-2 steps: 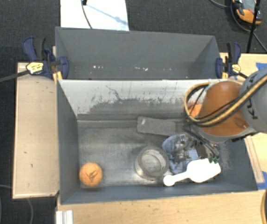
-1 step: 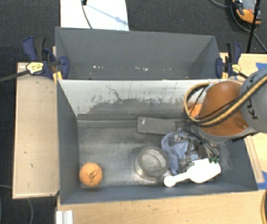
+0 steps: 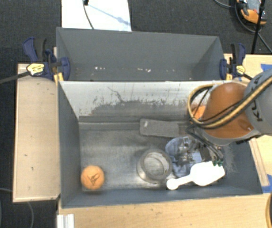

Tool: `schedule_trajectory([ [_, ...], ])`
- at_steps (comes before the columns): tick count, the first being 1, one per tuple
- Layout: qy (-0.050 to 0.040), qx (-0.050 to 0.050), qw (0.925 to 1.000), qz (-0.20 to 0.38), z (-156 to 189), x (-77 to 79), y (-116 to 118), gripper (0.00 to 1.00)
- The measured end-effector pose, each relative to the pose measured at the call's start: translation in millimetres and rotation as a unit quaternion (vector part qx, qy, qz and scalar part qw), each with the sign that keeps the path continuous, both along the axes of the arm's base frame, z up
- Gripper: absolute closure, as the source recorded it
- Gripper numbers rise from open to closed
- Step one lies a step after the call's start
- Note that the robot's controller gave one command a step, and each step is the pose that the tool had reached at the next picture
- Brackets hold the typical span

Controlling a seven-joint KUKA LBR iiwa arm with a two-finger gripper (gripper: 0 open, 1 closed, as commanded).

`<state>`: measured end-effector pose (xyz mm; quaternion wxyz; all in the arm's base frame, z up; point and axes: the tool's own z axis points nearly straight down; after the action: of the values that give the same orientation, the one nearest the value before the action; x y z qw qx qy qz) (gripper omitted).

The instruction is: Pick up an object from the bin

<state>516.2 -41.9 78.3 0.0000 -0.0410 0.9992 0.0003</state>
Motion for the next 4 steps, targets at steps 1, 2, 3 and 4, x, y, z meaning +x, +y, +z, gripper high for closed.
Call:
schedule_trajectory([
  [1,0.0002,0.0,1.0,0.0,-0.3,-0.1,-0.1,0.0],
  [2,0.0,0.0,1.0,0.0,0.0,0.0,0.0,1.0],
  [3,0.0002,0.0,1.0,0.001,-0.3,-0.1,-0.1,0.0],
  [4,-0.0001,0.0,1.0,0.0,0.0,0.1,0.0,1.0],
])
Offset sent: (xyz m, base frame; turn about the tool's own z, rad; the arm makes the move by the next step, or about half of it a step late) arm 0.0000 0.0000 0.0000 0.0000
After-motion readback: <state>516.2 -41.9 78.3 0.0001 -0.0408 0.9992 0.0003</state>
